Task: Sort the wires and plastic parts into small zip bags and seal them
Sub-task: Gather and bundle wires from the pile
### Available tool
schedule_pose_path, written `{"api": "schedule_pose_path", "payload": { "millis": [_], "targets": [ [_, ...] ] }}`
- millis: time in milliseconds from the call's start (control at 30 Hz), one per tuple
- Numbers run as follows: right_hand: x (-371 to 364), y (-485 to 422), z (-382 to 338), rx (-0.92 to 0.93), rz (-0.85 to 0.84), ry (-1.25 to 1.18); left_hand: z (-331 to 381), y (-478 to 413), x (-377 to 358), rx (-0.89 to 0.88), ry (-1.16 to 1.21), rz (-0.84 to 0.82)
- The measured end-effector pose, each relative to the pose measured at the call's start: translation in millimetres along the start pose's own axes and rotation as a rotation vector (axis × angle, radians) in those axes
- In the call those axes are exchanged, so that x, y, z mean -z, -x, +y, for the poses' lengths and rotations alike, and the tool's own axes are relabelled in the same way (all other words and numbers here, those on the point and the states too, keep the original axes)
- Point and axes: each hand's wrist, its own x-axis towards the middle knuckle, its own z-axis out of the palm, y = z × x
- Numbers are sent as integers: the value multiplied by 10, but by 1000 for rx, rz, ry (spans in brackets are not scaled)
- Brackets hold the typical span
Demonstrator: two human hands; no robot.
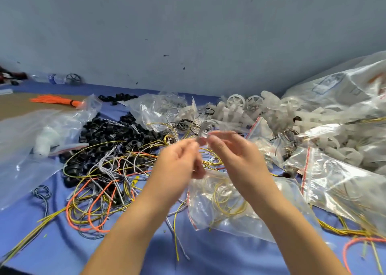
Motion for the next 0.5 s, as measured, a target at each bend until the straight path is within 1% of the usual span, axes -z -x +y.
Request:
{"api": "schedule_pose_path", "payload": {
  "millis": [67, 100, 167, 200, 267, 333, 400, 500],
  "targets": [
    [90, 8, 68, 35, -97, 358, -5, -106, 284, 46, -73, 158],
    [137, 16, 99, 50, -115, 502, -12, -151, 456, 104, -93, 216],
    [198, 24, 144, 90, -141, 678, -11, -194, 793, 264, -101, 273],
    [211, 31, 160, 113, -164, 742, -11, -189, 929, 337, -117, 263],
    [224, 39, 177, 133, -199, 812, -22, -152, 1093, 448, -175, 168],
    [246, 44, 181, 134, -197, 813, -41, -76, 1116, 523, -231, 23],
    [264, 50, 183, 136, -178, 793, -89, -2, 1038, 567, -298, -119],
    [251, 51, 177, 106, -185, 762, -161, 62, 820, 581, -369, -268]
  ]
}}
